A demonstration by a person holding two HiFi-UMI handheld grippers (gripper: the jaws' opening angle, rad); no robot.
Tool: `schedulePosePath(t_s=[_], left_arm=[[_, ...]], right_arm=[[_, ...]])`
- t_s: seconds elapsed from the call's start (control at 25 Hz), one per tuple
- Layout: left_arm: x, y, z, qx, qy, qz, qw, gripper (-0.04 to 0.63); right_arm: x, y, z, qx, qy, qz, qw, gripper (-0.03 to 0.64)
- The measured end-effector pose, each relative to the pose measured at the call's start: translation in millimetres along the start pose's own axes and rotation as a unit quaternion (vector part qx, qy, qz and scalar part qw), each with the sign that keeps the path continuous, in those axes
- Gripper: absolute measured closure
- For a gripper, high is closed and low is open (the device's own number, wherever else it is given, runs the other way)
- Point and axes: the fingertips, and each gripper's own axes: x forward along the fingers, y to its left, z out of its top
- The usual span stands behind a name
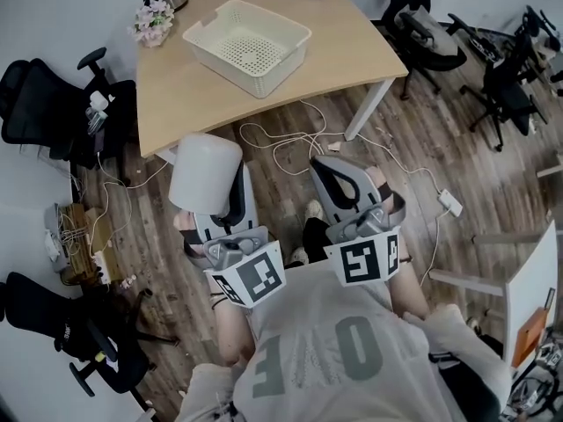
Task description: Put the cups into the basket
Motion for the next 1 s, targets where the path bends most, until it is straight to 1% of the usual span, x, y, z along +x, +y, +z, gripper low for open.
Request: schedulePosePath(t_s=[0.16,0.28,0.44,0.52,0.68,0.8,1.0], left_arm=[[23.3,-3.8,-7.5,-0.003,-0.004,0.003,1.0,0.505],[46.3,-2.8,-18.1,0.004,-0.001,0.009,1.0,0.505],[82.6,0.6,-28.8,0.003,0.008,0.007,0.9999,0.505],[108.4,2.2,-36.1,0.004,0.021,0.001,0.9998,0.505],[154.3,4.1,-55.0,-0.005,0.044,-0.01,0.999,0.505],[192.7,8.2,-69.6,-0.007,0.059,-0.005,0.9982,0.505],[247.9,12.4,-85.8,-0.006,0.077,-0.003,0.997,0.505]], right_arm=[[20.6,-15.1,-18.9,-0.002,0.003,-0.011,1.0,0.618],[42.8,-27.3,-28.9,-0.006,-0.004,-0.015,1.0,0.618],[74.5,-49.8,-37.5,-0.007,-0.014,-0.014,1.0,0.618],[97.2,-65.3,-42.3,-0.011,-0.017,-0.013,1.0,0.618],[145.4,-90.0,-52.5,-0.008,-0.016,0.003,1.0,0.618],[182.2,-109.0,-60.5,0.0,-0.023,0.019,1.0,0.618],[234.2,-129.5,-78.7,0.0,-0.023,0.048,0.999,0.618]])
